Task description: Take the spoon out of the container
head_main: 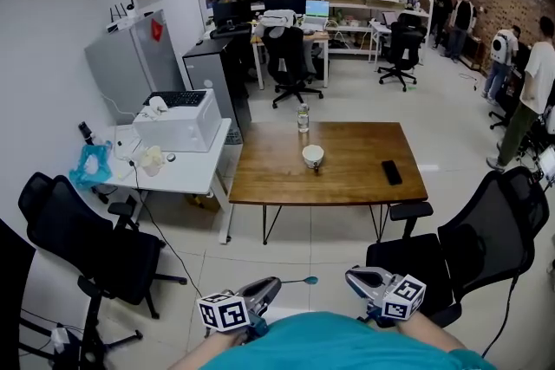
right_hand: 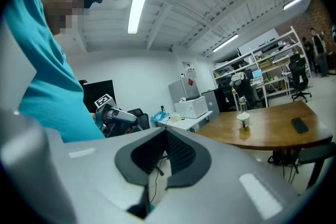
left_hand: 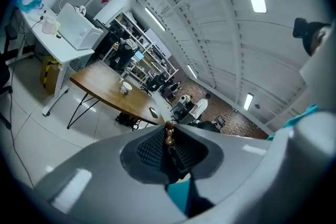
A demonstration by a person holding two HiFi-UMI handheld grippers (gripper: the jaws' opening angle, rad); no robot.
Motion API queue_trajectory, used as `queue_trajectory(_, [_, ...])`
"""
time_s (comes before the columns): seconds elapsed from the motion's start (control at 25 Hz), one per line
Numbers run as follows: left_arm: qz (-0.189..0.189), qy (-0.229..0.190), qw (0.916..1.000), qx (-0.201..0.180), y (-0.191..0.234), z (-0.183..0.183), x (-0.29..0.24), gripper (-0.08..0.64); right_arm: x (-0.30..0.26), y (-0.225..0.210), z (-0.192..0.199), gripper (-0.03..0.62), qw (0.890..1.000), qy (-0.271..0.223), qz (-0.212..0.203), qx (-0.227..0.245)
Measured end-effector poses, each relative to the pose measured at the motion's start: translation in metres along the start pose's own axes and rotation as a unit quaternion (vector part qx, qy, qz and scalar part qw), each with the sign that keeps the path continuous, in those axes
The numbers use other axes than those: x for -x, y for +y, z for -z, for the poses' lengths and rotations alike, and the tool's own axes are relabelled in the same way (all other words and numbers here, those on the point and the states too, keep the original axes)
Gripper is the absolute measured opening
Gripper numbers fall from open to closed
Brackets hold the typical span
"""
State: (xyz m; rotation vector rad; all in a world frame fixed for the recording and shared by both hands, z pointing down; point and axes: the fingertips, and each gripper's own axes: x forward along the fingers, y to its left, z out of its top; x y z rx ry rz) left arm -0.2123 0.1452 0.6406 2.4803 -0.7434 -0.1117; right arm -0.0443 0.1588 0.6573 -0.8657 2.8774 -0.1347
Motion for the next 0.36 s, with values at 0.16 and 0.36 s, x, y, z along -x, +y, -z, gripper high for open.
queue_trajectory(0.16, [-0.008, 0.002, 0.9999, 0.011, 0.008, 0.015, -0.007, 0.048, 0.003, -0.007, 0.009, 0.0, 1.0, 0.002, -0.004, -0.001])
queue_trajectory(0.36, [-0.006, 0.0, 0.9999, 0.013, 0.01, 0.016, -0.003, 0.048, -0.001, -0.005, 0.008, 0.0, 1.0, 0.002, -0.007, 0.002])
